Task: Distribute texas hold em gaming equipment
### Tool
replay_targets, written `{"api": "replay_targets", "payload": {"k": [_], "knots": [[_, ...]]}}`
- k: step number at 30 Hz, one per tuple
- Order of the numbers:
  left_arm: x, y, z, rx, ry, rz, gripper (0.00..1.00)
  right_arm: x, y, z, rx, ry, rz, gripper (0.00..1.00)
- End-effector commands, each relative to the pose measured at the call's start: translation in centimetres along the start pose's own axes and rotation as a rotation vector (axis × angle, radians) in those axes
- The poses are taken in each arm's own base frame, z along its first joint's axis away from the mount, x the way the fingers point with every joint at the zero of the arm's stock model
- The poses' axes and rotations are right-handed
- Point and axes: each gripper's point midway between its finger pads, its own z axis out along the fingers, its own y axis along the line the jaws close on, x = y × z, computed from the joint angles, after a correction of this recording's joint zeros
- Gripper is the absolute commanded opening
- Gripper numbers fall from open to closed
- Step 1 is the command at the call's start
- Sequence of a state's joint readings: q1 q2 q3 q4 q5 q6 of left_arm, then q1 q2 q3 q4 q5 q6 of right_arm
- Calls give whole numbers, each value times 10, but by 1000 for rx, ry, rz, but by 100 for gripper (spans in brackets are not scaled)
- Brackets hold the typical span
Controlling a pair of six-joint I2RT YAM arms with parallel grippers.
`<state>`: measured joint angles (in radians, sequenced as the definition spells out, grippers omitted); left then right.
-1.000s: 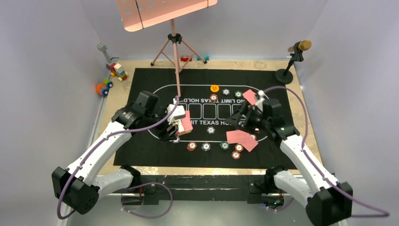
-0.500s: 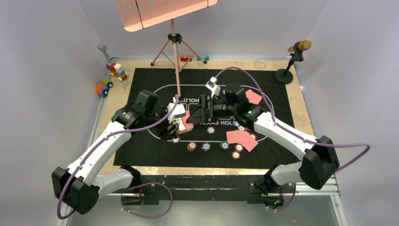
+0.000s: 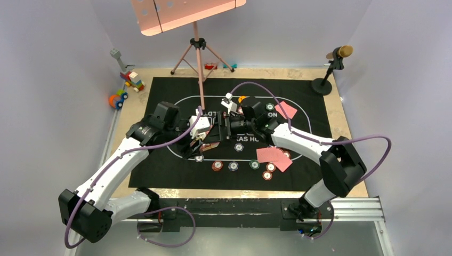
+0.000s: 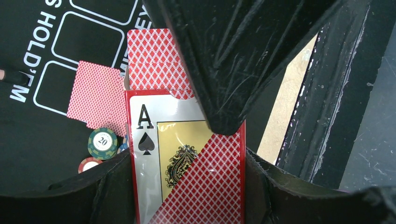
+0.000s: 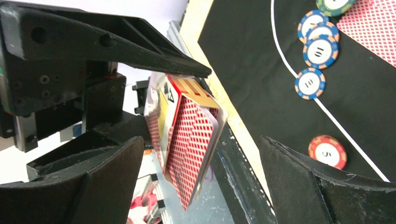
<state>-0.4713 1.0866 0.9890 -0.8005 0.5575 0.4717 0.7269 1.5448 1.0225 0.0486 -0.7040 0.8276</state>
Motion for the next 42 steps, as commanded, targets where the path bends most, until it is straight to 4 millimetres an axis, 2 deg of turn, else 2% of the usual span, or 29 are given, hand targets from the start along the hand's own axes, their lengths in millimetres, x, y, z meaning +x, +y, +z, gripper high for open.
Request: {"api": "replay_targets", "payload": {"k": [1,9,21,32,36,38,40,42], "knots": [[-30,4,-12,-24,-92,50,10,-12,30,4,-138,-14,-45,96],[-30,3,-13,-21,-92,53,10,-7,19,7,-130,14,6,78],[-31,-1,-14,-10,-97,58,10,-14,-19,-14,-90,-71,120,50],[-27,-2,-14,-11,-95,54,9,-22,-12,-29,-94,-102,102,37],[-27,-2,-13,-10,-97,54,9,-25,-13,-40,-83,-123,98,36],[-27,-3,-14,-10,-99,53,9,-26,-12,-44,-81,-131,90,40],[-28,-3,-13,-6,-104,49,9,-26,-8,-46,-89,-139,75,60],[-29,-4,-12,2,-110,42,9,-25,0,-43,-125,-136,69,75]]}}
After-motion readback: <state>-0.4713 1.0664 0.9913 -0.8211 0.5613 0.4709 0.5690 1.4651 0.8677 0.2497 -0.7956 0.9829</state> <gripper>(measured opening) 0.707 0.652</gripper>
